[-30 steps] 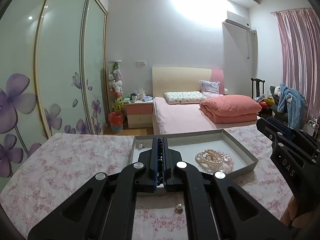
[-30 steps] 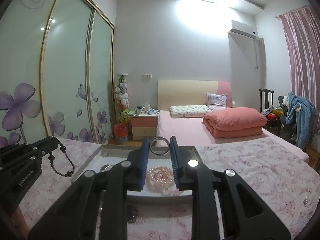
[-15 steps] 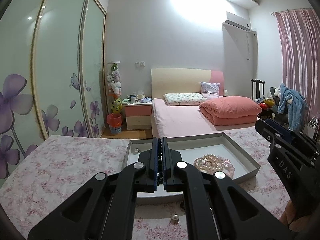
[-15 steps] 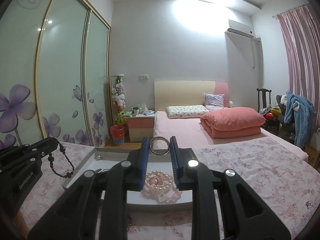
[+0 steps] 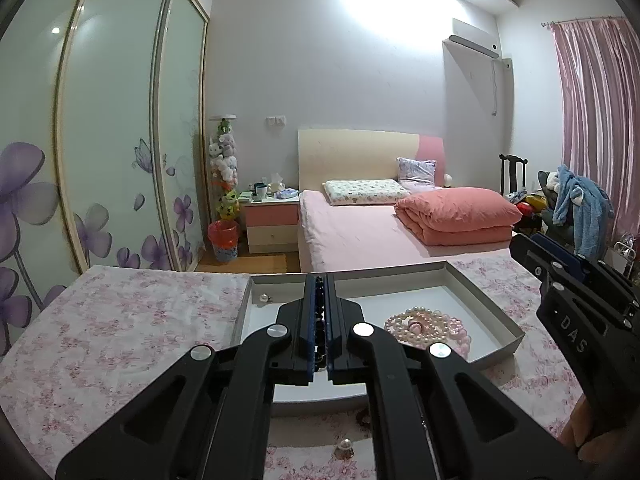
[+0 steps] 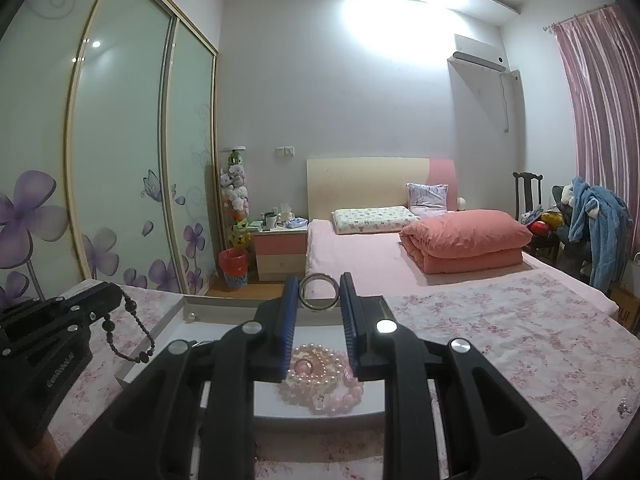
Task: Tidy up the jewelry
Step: 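Carry the silver ring and black beaded bracelet into the tray and release both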
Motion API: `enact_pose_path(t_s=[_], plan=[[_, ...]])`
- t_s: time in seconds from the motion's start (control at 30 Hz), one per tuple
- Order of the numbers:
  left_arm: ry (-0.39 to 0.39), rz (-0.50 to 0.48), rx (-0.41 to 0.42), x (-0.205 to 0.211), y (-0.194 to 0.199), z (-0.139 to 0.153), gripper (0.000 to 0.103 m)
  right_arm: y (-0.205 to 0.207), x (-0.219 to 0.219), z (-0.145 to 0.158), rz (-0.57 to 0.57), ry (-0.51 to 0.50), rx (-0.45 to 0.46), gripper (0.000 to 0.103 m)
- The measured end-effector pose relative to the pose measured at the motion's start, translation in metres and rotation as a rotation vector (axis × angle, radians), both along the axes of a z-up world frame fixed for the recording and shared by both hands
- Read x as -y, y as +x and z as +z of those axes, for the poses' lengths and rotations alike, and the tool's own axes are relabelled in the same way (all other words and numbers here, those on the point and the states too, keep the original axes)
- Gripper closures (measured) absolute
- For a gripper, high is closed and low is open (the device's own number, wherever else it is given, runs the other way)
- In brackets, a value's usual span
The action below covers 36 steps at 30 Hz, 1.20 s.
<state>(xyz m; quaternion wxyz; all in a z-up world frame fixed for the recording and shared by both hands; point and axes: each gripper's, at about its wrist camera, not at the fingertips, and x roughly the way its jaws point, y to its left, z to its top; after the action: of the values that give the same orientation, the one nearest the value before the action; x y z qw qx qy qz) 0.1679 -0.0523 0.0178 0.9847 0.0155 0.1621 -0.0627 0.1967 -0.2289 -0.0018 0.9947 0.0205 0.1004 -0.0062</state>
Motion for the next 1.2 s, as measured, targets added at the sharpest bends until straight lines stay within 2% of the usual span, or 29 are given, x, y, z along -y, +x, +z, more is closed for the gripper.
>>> enact_pose_path(t_s=[0.27, 0.57, 0.87, 0.93, 1.03, 1.2], plan=[[-0.028, -0.023, -0.045, 0.0, 0.023, -0.009, 0.098, 0.025, 0.003, -0.005, 0.013, 0.021, -0.042, 0.081], [-0.021, -0.049, -0.076, 0.008, 0.048, -0.023, 0.098, 0.074, 0.005, -0.025, 0.043, 0.051, -0.157, 0.081], [-0.016, -0.061, -0.116, 0.013, 0.067, -0.033, 0.098, 0.103, 0.004, -0.039, 0.077, 0.076, -0.24, 0.081], [-0.021, -0.065, -0.128, 0.013, 0.069, -0.035, 0.098, 0.107, 0.004, -0.042, 0.084, 0.08, -0.26, 0.08], [-0.035, -0.064, -0.139, 0.009, 0.07, -0.035, 0.098, 0.108, 0.006, -0.045, 0.092, 0.093, -0.275, 0.069], [-0.065, -0.033, -0.128, -0.011, 0.064, -0.024, 0.094, 0.096, 0.014, -0.038, 0.078, 0.109, -0.256, 0.068]])
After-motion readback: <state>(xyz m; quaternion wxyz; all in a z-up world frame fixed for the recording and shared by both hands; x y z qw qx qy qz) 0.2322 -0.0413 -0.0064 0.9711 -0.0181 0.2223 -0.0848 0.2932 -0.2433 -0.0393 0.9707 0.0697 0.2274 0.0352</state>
